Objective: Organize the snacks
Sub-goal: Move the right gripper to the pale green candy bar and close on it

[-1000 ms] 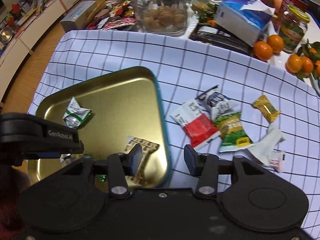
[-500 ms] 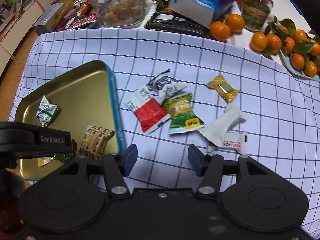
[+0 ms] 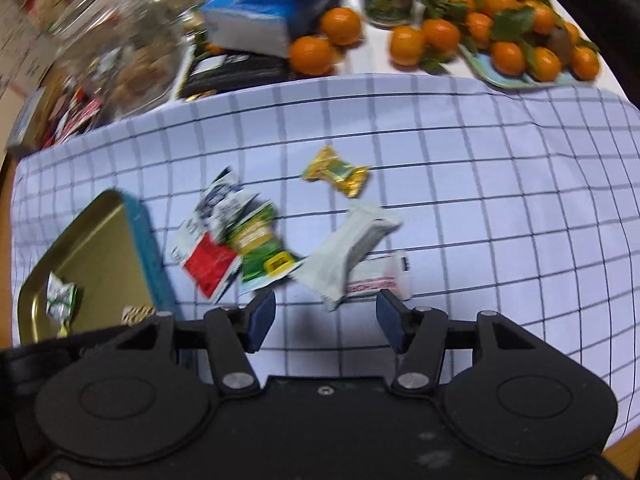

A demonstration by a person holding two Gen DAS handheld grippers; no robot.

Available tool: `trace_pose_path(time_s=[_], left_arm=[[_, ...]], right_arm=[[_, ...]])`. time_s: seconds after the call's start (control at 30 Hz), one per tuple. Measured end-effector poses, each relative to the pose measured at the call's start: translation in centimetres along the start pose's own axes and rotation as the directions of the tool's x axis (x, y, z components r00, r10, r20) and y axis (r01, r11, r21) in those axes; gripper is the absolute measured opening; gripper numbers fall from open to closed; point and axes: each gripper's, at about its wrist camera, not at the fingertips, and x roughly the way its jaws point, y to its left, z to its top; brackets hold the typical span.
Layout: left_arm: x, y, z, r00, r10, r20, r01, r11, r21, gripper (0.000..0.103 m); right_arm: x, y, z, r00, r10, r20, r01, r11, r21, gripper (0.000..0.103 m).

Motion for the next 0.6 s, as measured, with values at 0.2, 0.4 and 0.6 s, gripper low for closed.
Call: trace_pose_path(time_s=[0.2, 0.4, 0.6], left_arm=[[0.3, -0.8, 0.9, 0.999, -0.020, -0.025, 0.020, 1.000, -0.002, 0.048], [-0.2, -0.9, 2.6, 0.999, -0.044, -0.011, 0.044, 0.998, -0.038, 0.048], [0.7, -0.6, 3.4, 1.000, -0.018, -0.022, 0.016, 0.998, -0.056, 0.048]], right_arm=[[0.6, -2.1, 1.3, 1.000, -0.024, 0.006, 0.023, 0.995, 0.096, 0.058], [2.3, -1.8, 2.2, 0.999, -0.032, 0.017, 0.031, 0.997, 0.071, 0.052], [3.2, -0.5, 2.9, 1.000, 0.031, -0.006, -0.031, 0.998, 0.046, 0.052]])
